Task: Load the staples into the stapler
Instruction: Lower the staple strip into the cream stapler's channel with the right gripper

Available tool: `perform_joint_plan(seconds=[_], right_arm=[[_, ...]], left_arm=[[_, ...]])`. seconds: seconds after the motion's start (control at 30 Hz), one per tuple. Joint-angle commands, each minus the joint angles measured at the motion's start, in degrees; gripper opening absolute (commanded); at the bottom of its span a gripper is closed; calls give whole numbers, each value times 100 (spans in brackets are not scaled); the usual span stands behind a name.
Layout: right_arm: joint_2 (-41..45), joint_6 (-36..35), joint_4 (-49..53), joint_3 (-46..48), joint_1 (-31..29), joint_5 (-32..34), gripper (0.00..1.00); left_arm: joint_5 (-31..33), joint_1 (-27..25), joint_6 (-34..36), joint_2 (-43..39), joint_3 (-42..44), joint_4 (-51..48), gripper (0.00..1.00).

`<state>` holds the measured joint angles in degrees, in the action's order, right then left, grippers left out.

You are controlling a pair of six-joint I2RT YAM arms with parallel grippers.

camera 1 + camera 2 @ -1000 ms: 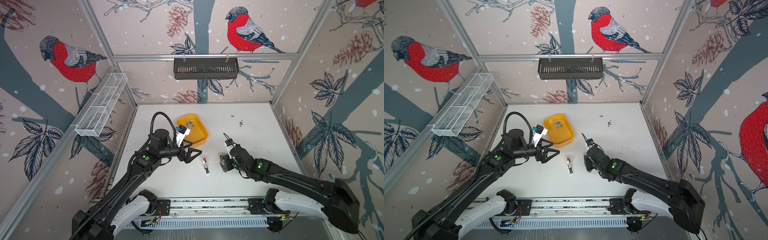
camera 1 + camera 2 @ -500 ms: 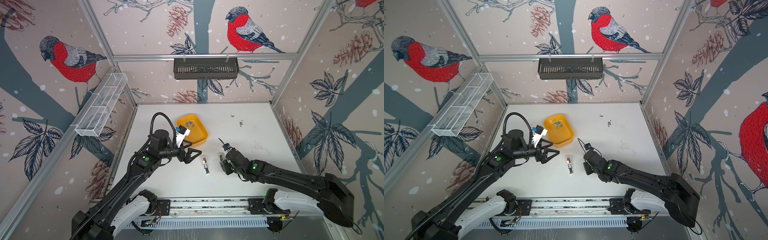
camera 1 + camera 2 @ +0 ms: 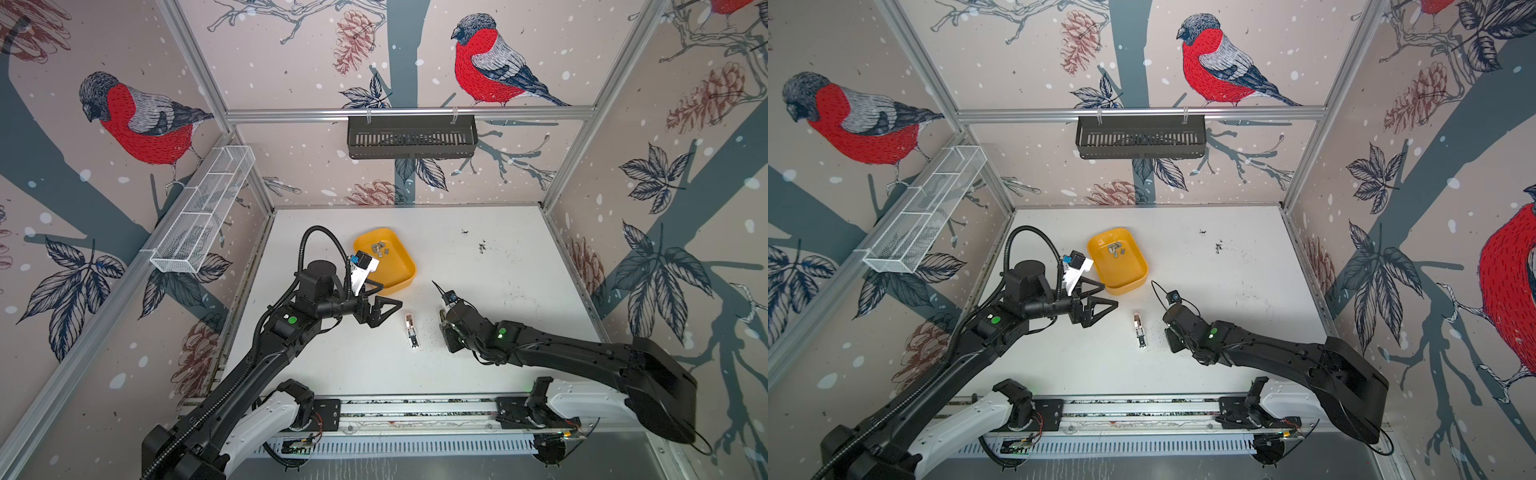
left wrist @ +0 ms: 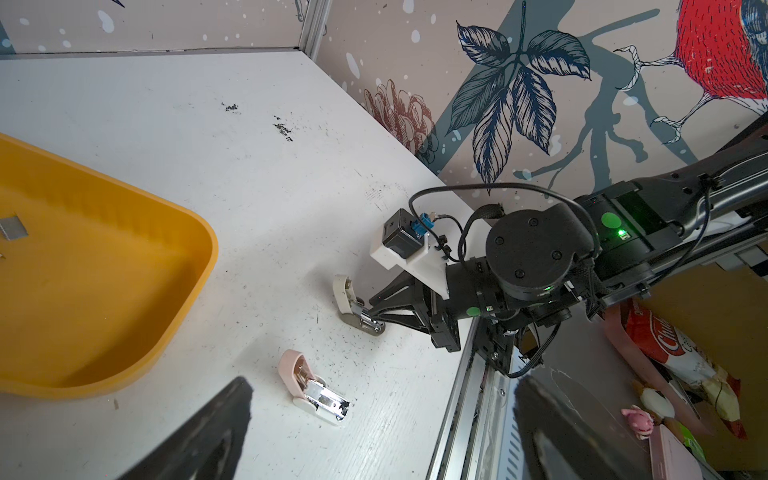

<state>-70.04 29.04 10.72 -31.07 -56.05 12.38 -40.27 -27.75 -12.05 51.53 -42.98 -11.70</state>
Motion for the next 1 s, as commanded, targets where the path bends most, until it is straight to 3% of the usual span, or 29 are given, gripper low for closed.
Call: perform_joint_plan(seconds=[0.0,0.97], right_arm=[[-3,142,-110,24,-4,149,12],[-71,257,-172,57,-28,239,11]], left_arm=[[-5,13,28,-18,27,221,98],[31,13,-7,-20,36,235,98]])
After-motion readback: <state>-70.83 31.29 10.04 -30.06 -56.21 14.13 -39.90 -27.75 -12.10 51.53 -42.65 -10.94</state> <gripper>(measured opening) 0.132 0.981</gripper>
